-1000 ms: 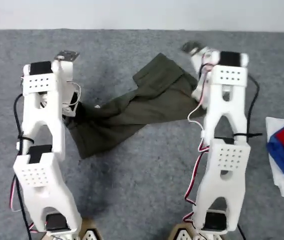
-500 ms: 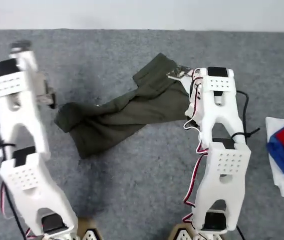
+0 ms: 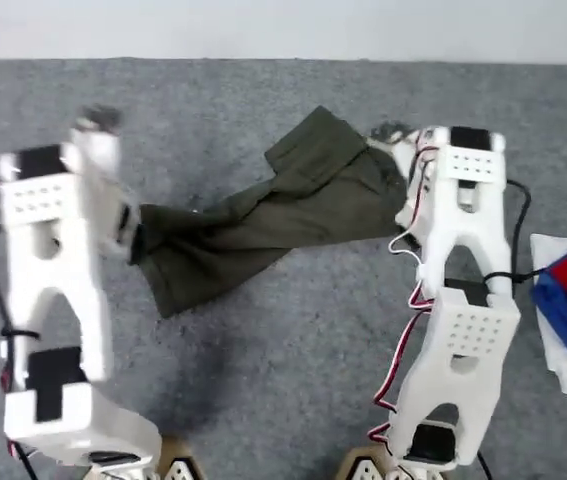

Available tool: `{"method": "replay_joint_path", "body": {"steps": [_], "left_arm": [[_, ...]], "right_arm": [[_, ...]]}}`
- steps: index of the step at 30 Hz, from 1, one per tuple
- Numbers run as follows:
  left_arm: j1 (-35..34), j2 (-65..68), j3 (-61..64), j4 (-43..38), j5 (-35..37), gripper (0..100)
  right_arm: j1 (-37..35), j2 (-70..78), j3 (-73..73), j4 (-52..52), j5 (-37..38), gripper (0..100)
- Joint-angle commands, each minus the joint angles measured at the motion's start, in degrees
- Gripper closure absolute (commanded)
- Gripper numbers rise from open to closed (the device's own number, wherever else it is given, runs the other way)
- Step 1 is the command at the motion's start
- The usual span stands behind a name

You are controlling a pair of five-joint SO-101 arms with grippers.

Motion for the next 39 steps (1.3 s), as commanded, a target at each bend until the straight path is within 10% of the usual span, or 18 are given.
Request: {"method": "replay_joint_path", "body": {"steps": [1, 24, 31, 39], "left_arm": [[6.86, -3.96, 12.88, 1.32, -1.05, 86], [10.37, 27.6, -6.11, -2.02, 11.6, 96], [10.2, 31.3, -9.45, 1.76, 11.6, 99], [9.93, 30.95, -9.54, 1.76, 11.6, 99]], "right_arm": [[-0.48, -3.82, -5.63, -0.13, 0.44, 73.3], [-6.11, 6.73, -9.85, -4.35, 0.53, 73.8], [-7.43, 12.09, -9.93, -5.23, 0.26, 99.8], [-3.91, 11.82, -9.93, -3.65, 0.7, 99.0]]}}
